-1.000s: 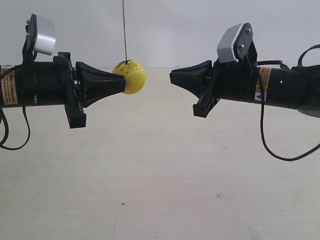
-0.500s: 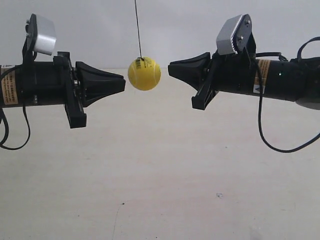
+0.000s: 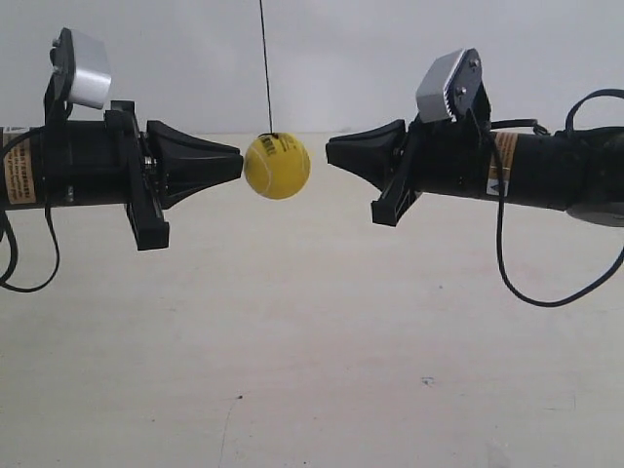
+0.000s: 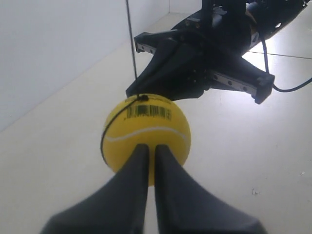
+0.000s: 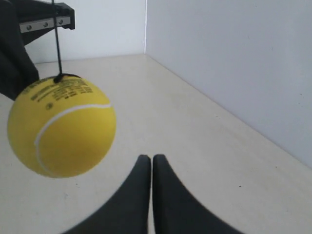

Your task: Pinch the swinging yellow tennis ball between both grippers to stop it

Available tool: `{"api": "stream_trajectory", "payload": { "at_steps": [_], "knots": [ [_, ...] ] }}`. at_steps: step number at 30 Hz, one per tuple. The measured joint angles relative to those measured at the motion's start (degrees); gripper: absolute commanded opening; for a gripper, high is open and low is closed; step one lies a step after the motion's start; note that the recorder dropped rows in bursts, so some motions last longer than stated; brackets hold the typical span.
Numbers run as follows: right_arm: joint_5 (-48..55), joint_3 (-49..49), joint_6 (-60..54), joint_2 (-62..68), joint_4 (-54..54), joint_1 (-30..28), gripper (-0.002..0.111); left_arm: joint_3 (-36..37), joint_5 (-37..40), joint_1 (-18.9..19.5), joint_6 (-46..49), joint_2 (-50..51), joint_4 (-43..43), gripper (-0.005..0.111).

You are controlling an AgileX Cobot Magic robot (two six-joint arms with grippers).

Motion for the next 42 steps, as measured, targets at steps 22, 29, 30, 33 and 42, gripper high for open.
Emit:
{"api": "stream_trajectory", "payload": {
  "at_steps": [22,29,30,33,42],
  "knots": [
    [2.2,-1.7,0.1,0.0,-0.7,4.6,0.000,0.0,-0.3,0.0,1.3,3.3,0.0,0.005],
    [2.4,-1.7,-0.5,0.0,-0.9,4.6,0.000,0.0,-0.3,0.0,1.4,3.3,0.0,0.005],
    [2.4,-1.7,-0.8,0.0,-0.9,4.6,0.000,0.0,-0.3,0.0,1.4,3.3,0.1,0.005],
    [3.2,-1.7,-1.7,0.0,-0.9,4.6,0.000,0.0,0.2,0.0,1.4,3.1,0.5,0.005],
    [4.8,-1.7,-2.6,0.0,0.0,4.6,0.000,0.0,4.6,0.0,1.4,-0.3,0.4,0.005]
  ]
}}
